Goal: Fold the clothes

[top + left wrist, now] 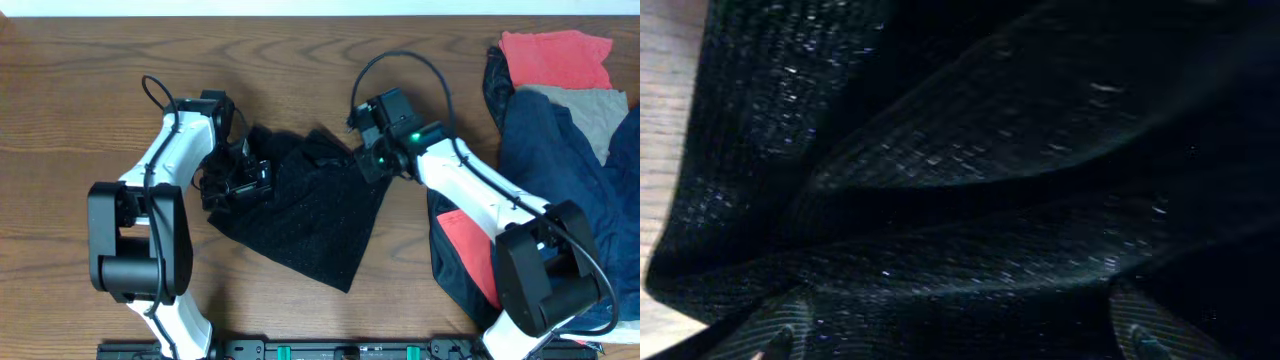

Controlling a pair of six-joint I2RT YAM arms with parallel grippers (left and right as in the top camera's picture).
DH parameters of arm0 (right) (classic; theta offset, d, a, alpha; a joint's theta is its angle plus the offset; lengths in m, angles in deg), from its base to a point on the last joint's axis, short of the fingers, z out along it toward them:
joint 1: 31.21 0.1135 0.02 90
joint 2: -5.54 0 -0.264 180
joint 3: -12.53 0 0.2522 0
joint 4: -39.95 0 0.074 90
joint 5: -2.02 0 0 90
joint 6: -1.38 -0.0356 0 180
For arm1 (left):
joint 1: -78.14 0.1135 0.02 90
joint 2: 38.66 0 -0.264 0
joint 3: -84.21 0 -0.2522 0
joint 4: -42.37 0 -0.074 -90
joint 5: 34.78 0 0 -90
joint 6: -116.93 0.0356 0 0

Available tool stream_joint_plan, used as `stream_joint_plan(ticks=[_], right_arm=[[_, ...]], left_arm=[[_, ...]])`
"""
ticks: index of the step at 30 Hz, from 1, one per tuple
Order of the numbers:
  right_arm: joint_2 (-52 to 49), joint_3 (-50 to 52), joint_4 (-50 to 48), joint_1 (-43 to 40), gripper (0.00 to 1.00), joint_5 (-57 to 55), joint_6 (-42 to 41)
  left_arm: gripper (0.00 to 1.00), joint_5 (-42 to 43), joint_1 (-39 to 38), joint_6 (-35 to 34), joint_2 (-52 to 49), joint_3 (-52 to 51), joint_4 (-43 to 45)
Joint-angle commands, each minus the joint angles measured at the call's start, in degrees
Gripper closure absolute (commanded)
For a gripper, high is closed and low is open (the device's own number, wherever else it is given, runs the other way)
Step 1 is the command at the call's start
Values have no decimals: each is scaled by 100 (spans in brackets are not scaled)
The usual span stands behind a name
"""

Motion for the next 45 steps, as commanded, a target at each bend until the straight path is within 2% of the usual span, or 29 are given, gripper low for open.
stream_joint_plan(ticks=[1,4,8,14,19,24,28,33,34,35,36,37,38,39,41,45], right_arm=[[-48,-4,2,-15,75,-393,-79],[-48,-2,81,24,69,-396,-79],[-48,-2,59,68,65,-398,-79],[-48,-2,81,72,60,-396,-81],[-48,-2,109,79,60,-376,-151],[-48,-2,192,76,60,-376,-190],[-48,-2,240,79,60,-376,-188],[-48,-2,240,76,61,-376,-188],[-48,-2,240,76,62,-378,-188],[-46,-4,240,74,64,-380,-188],[-42,-7,240,66,66,-380,-188],[-15,-13,258,55,66,-380,-188],[7,-20,278,46,66,-387,-188],[59,-28,297,31,65,-402,-188],[212,-61,367,-7,65,-402,-188],[673,-74,476,-129,64,-431,-188]], left_arm=[[1,280,63,33,682,44,125],[2,280,81,39,1224,44,396],[2,378,11,728,1720,42,610],[2,568,-278,1626,1661,-190,651],[2,-273,-468,1648,1224,-398,968],[2,-1368,-385,1088,511,-398,1462],[2,-1329,-310,1010,-26,-398,1875],[0,-922,-310,1014,-529,-400,1860],[4,-925,-310,1016,-597,-400,1840],[15,-927,-310,1054,-651,-400,1812],[30,-931,-308,1113,-667,-402,1788],[55,-935,-308,1213,-671,-402,1775],[62,-962,-306,1231,-664,-398,1777],[66,-1003,-280,1231,-636,-393,1801],[79,-1163,-175,1224,-592,-365,1840],[85,-1851,247,1032,-476,-190,1840]])
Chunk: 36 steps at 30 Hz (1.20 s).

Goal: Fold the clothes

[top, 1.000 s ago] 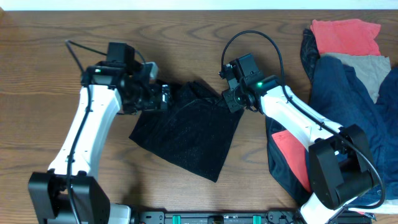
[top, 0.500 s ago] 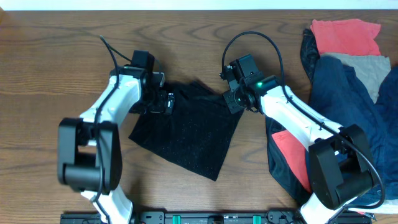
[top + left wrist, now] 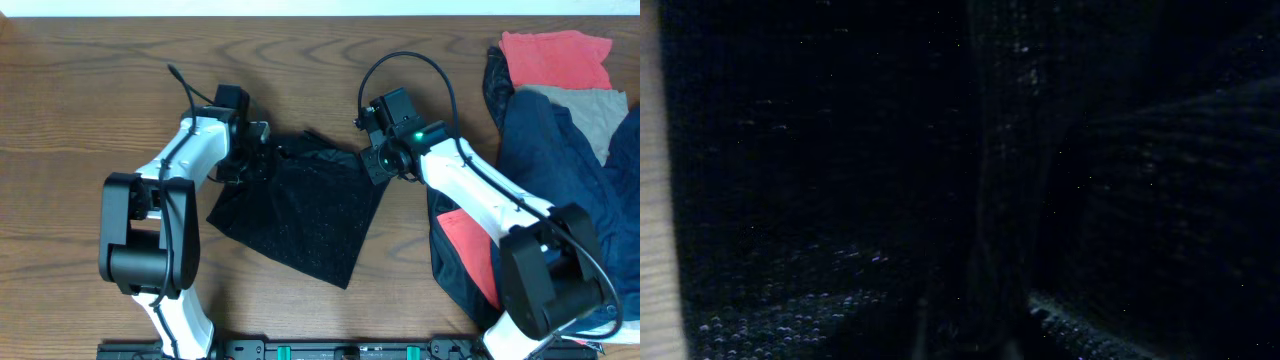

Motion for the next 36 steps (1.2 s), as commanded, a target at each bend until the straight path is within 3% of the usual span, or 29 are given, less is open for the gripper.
stream_joint_plan(ticks=[1,5,14,17,19,21,26,36], right_arm=[[632,-74,61,-136,63,-57,-33],[1191,-74,201,-341,61,-50,-35],[1803,-74,614,-538,60,-50,-57],[1797,-74,774,-538,60,-50,-59],[1797,-74,826,-540,58,-52,-55],[1797,-74,822,-560,54,-52,-55],[1797,-74,826,-680,53,-52,-179],[1797,-74,1012,-872,52,-48,-291]], left_arm=[[86,-1624,605,-177,-151,101,13],[86,-2146,1351,-269,-74,319,236],[83,-2328,2793,-186,-68,809,470],[50,-2203,3088,-188,-33,1141,232],[35,-1847,3178,-186,52,1403,26],[28,-1499,3143,-184,216,1633,-157],[25,-791,2640,-179,833,1711,-332],[24,-756,704,-227,839,1421,-651]])
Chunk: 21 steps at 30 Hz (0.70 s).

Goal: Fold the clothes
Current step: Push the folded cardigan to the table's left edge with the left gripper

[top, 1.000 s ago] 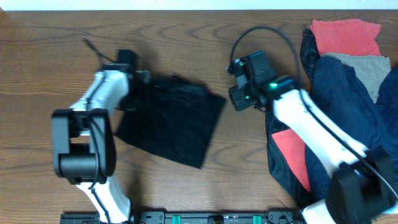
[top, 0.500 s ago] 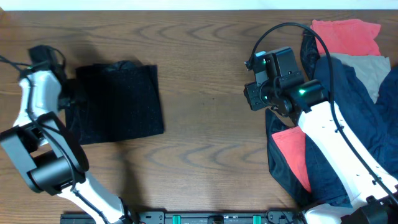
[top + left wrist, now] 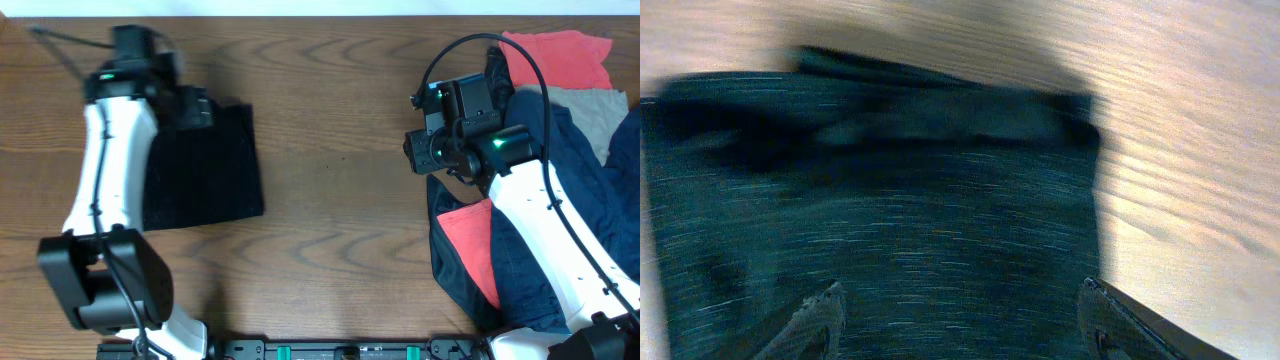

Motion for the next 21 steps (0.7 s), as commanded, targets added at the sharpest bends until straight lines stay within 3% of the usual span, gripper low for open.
stream_joint_plan(ticks=[1,10,18,21], right_arm=[[46,-66,66,-39,52,7,-103],[46,-66,142,-39,52,7,-105],[46,-66,197,-39,52,4,-105],[46,-66,232,-39,52,4,-105]], left_arm=[[25,94,-581,-52,-254,-293,0],[25,988,-1473,-7,-1008,-750,199],[25,892,-1325,57,-1388,-820,-68],[25,249,-1108,15,-1397,-859,-199]])
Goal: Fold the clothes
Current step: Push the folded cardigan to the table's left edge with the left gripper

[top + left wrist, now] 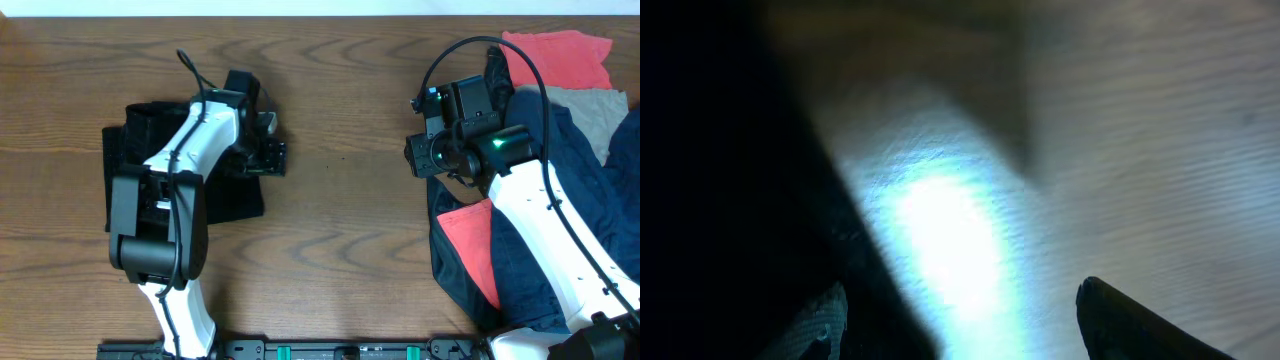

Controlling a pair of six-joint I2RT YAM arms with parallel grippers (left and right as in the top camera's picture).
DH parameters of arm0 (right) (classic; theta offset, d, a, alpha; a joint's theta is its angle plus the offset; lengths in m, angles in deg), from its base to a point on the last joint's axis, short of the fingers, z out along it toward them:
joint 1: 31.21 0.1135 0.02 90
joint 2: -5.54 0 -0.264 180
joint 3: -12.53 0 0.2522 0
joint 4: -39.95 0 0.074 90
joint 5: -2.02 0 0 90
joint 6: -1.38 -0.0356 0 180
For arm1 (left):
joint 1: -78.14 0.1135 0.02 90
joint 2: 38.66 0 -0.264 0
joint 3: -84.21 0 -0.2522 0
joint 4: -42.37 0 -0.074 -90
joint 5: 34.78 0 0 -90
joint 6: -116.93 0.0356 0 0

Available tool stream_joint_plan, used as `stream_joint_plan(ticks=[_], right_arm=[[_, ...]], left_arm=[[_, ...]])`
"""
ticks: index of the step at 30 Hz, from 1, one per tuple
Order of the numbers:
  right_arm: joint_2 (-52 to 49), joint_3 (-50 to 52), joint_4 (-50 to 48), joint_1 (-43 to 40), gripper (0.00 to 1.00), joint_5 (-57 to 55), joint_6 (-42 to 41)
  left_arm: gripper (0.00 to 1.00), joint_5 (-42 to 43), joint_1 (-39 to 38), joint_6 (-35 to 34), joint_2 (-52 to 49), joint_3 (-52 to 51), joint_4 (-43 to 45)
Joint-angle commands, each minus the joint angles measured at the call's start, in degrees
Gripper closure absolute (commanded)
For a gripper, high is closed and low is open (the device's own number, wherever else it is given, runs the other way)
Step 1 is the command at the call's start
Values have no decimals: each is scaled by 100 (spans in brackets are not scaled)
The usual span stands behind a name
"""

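The black garment (pixel 232 198) lies as a folded rectangle on the left of the table, partly under my left arm. My left gripper (pixel 275 157) sits low at the garment's right edge. In the left wrist view this gripper (pixel 965 325) is open over bare wood, with the dark cloth (pixel 720 180) beside its left finger (pixel 820 320) and nothing between the fingers. My right gripper (pixel 422 155) hovers at the left edge of the clothes pile (pixel 540 140); the overhead view does not show how its jaws stand.
The pile on the right holds a navy piece, a red cloth (pixel 555 55) at the back, a beige one (pixel 590 105) and another red piece (pixel 470 240) near the front. Bare wood (pixel 340 200) lies between the two arms.
My left gripper has moved from the folded garment's top left corner to its right edge, where it is open. The right arm has not moved.
The black garment first lay spread in the table's middle, with both grippers at its top corners. Then it looked narrower, both grippers still at its top edge. Then it lay folded at the left, my right gripper back by the pile. Now my left gripper is open beside it.
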Motion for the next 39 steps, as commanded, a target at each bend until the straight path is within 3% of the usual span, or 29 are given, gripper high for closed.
stream_joint_plan(ticks=[1,5,14,20,23,28,32,35,39], right_arm=[[46,-66,37,-39,52,4,-76],[46,-66,79,-39,52,7,-79],[46,-66,166,-39,53,9,-120],[46,-66,166,-39,53,7,-120],[46,-66,138,-61,51,4,-208],[46,-66,140,-402,39,7,-693],[46,-66,293,-739,11,50,-636],[46,-66,584,-960,1,52,-221],[46,-66,1005,-1224,1,48,22]], left_arm=[[24,-804,321,-55,-74,-63,-68],[22,-1368,824,-50,-74,-63,129],[21,-1384,2229,-28,-74,-61,634],[20,-1141,2675,39,-39,-31,531],[14,-616,2553,212,153,-24,568],[9,-584,1899,367,776,33,612],[2,-581,1220,358,1200,33,507],[2,-581,831,350,1331,33,129],[2,-577,568,-227,1390,33,-940]])
